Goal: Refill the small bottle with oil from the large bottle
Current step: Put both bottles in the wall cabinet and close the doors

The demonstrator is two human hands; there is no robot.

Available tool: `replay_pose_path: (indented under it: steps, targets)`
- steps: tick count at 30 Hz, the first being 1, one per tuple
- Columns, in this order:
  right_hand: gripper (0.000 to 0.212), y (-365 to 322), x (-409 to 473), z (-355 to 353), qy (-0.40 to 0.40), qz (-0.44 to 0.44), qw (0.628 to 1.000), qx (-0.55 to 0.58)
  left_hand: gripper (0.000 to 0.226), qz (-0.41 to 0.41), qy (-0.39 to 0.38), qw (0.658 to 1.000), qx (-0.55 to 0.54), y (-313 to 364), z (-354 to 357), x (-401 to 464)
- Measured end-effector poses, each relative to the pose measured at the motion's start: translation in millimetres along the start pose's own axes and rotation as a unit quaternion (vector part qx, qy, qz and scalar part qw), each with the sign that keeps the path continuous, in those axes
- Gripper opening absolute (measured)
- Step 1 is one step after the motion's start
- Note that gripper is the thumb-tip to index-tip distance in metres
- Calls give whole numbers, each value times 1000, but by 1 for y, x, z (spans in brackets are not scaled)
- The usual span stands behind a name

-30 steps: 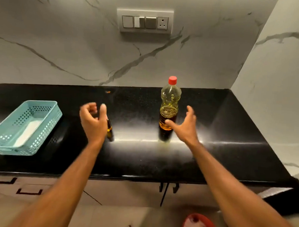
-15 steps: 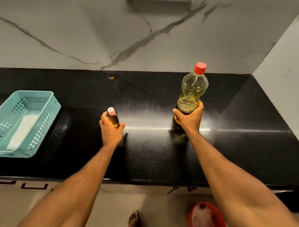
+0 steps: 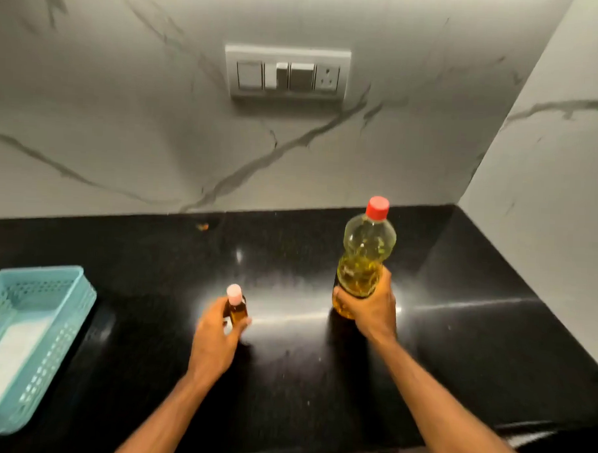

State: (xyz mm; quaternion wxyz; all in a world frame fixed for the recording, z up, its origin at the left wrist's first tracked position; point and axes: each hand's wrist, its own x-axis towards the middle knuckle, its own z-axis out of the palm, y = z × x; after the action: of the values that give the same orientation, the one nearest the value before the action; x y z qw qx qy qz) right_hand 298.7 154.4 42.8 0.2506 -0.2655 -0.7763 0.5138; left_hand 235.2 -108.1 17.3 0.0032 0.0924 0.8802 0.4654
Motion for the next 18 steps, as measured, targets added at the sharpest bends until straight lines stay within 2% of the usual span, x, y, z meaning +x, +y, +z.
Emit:
replay_pose_path:
  steps: [4,8,12,13,16,18]
  targets:
    - [67,-44,-23,-40,-22,-35,997,60,49,83,-55,994,-44,57,-20,-8]
    - [80,-110,-30,-90,-80,-72,990,92,63,170,-39,982,-74,146,-49,-3]
    - [63,-178,-26,-140,-68,-166,981,73,38,258,-20,958,-125,252,-93,-6]
    - [64,-194,-21,-150,-75,-186,977,74,35,275,-14,951,-139,276,-104,-8]
    - [85,-244,0,-183,-62,-237,964,101,32,339,28,929,-142,342,-130,-7]
    - [84,-279,14,-203,-34,-288,952,102,32,368,52,917,-145,384,-146,-3]
